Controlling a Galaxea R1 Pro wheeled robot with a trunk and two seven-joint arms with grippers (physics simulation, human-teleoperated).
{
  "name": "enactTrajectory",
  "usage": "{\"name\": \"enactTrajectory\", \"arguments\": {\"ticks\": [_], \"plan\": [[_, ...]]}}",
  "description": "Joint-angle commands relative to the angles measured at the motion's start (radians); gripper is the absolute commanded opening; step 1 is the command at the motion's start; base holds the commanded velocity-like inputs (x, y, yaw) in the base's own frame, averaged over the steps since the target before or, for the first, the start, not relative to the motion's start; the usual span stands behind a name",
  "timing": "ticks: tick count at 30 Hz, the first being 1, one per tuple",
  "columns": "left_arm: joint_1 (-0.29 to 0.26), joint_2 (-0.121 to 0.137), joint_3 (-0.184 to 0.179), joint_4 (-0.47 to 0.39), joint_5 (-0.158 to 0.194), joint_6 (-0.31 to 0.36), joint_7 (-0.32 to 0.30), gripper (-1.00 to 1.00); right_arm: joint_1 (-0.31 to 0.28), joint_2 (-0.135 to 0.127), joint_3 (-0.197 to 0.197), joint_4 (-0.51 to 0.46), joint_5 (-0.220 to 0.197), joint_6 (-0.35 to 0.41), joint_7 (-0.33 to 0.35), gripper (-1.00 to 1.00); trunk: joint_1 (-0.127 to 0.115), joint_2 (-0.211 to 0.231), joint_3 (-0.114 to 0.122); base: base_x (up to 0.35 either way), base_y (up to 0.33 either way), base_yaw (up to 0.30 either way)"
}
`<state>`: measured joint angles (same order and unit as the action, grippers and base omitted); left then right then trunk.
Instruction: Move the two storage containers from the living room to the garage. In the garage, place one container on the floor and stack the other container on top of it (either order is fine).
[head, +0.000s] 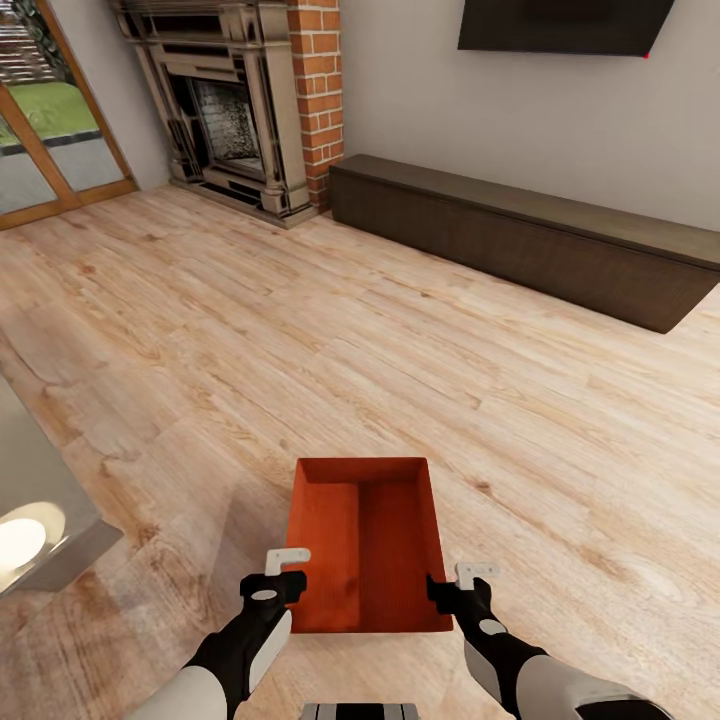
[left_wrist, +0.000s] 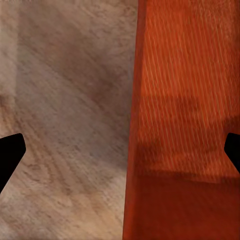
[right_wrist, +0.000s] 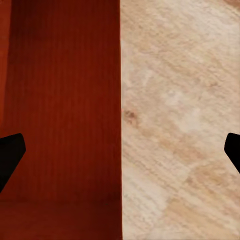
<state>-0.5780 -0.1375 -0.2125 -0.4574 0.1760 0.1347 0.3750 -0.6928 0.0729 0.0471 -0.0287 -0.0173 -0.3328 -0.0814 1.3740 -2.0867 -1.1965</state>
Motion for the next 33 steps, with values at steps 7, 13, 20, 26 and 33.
{"name": "enactTrajectory", "arguments": {"ticks": [7,13,20,26,33], "plan": [[0.000,0.001,-0.008,-0.001,0.010,0.005,0.009,1.00,-0.001,0.001,0.004,0.001,-0.005,-0.002,-0.006,1.00,0.000,0.000,-0.001,0.000,0.000,0.000],[0.000,0.001,-0.007,-0.001,0.010,0.005,0.010,1.00,-0.001,0.002,0.004,0.001,-0.004,-0.003,-0.006,1.00,0.000,0.000,-0.001,0.000,0.000,0.000],[0.000,0.000,-0.008,-0.002,0.010,0.005,0.009,1.00,-0.001,0.001,0.004,0.001,-0.004,-0.003,-0.006,1.00,0.015,-0.028,-0.013,0.000,0.000,0.000],[0.000,0.001,-0.007,-0.002,0.011,0.006,0.009,1.00,-0.001,0.001,0.004,0.001,-0.004,-0.003,-0.006,1.00,0.038,-0.070,-0.032,0.000,0.000,0.000],[0.000,0.001,-0.007,-0.001,0.011,0.005,0.009,1.00,-0.001,0.002,0.004,0.001,-0.004,-0.003,-0.006,1.00,0.065,-0.119,-0.054,0.000,0.000,0.000]]}}
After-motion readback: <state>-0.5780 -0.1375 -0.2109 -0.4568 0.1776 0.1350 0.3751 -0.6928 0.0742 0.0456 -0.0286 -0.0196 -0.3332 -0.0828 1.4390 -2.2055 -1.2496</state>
